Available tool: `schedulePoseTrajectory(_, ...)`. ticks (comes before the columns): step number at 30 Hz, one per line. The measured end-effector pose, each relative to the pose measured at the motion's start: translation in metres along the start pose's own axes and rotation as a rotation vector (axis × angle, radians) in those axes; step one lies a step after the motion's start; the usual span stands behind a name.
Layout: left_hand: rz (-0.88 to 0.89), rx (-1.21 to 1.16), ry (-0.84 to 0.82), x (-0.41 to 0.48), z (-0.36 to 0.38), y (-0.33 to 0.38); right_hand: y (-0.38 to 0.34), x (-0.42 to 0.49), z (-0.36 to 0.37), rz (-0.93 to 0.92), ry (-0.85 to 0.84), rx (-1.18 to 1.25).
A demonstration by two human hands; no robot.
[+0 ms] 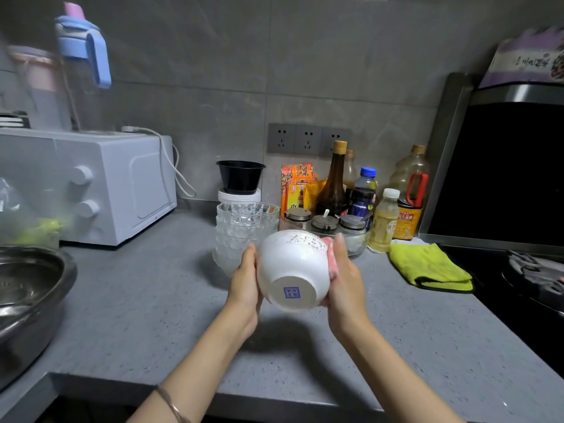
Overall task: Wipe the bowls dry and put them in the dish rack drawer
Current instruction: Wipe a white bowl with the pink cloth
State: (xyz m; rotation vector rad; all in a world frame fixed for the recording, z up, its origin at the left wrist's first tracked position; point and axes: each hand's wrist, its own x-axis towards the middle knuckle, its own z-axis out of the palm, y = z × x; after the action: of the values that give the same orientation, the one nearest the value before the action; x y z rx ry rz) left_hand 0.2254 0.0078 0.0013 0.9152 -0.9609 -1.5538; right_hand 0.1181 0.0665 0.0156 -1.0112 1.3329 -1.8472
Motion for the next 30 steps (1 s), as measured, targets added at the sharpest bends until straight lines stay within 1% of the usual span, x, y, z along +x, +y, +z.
schedulePoseTrajectory(1, -0.039, 0.103, -0.041, 0.004, -0.003, -0.002, -0.003, 0.001, -0.002, -0.073, -0.015, 0.005)
schedulePoseTrajectory(2, -0.099, 0.181, -0.116, 0.006, -0.007, -0.002, -0.004, 0.003, -0.004, -0.170, -0.029, -0.005)
schedulePoseTrajectory(4, -0.283, 0.218, -0.320, 0.007, -0.015, 0.001, -0.001, 0.007, -0.012, -0.425, -0.068, -0.139)
schedulePoseTrajectory(6, -0.465, 0.161, -0.488, 0.004, -0.020, 0.006, 0.008, 0.013, -0.021, -0.666, -0.115, -0.396)
schedulePoseTrajectory(7, -0.529, 0.113, -0.543, 0.002, -0.021, 0.009, 0.012, 0.016, -0.025, -0.763, -0.133, -0.550)
schedulePoseTrajectory(9, -0.593, -0.006, -0.584, -0.002, -0.022, 0.010, 0.015, 0.015, -0.030, -0.915, -0.173, -0.802)
schedulePoseTrajectory(11, -0.554, -0.096, -0.565, -0.003, -0.021, 0.006, 0.015, 0.011, -0.032, -0.970, -0.250, -0.878)
schedulePoseTrajectory(12, -0.504, -0.099, -0.540, -0.003, -0.021, 0.004, 0.012, 0.009, -0.032, -0.941, -0.286, -0.845)
schedulePoseTrajectory(14, -0.375, -0.013, -0.483, -0.003, -0.021, 0.000, 0.002, 0.010, -0.032, -0.838, -0.296, -0.702)
schedulePoseTrajectory(15, -0.310, 0.044, -0.449, -0.004, -0.020, -0.001, -0.004, 0.012, -0.033, -0.814, -0.279, -0.679)
schedulePoseTrajectory(17, -0.217, 0.130, -0.390, -0.007, -0.018, -0.002, -0.016, 0.016, -0.033, -0.851, -0.302, -0.806)
schedulePoseTrajectory(18, -0.185, 0.155, -0.372, -0.009, -0.017, -0.002, -0.019, 0.018, -0.033, -0.902, -0.345, -0.949)
schedulePoseTrajectory(20, -0.129, 0.193, -0.342, -0.011, -0.013, 0.000, -0.020, 0.020, -0.034, -1.038, -0.394, -1.310)
schedulePoseTrajectory(21, -0.099, 0.208, -0.319, -0.012, -0.012, 0.001, -0.019, 0.021, -0.035, -1.083, -0.410, -1.440)
schedulePoseTrajectory(22, -0.072, 0.210, -0.293, -0.013, -0.011, 0.001, -0.019, 0.020, -0.037, -1.097, -0.437, -1.518)
schedulePoseTrajectory(24, -0.028, 0.179, -0.246, -0.014, -0.012, 0.004, -0.021, 0.019, -0.043, -1.092, -0.544, -1.522)
schedulePoseTrajectory(26, 0.019, 0.177, -0.223, -0.012, -0.014, 0.006, -0.024, 0.014, -0.048, -1.069, -0.706, -1.454)
schedulePoseTrajectory(28, 0.055, 0.206, -0.211, -0.011, -0.015, 0.008, -0.024, 0.009, -0.052, -1.017, -0.854, -1.441)
schedulePoseTrajectory(30, 0.094, 0.235, -0.216, -0.009, -0.014, 0.007, -0.020, 0.008, -0.055, -1.011, -0.916, -1.504)
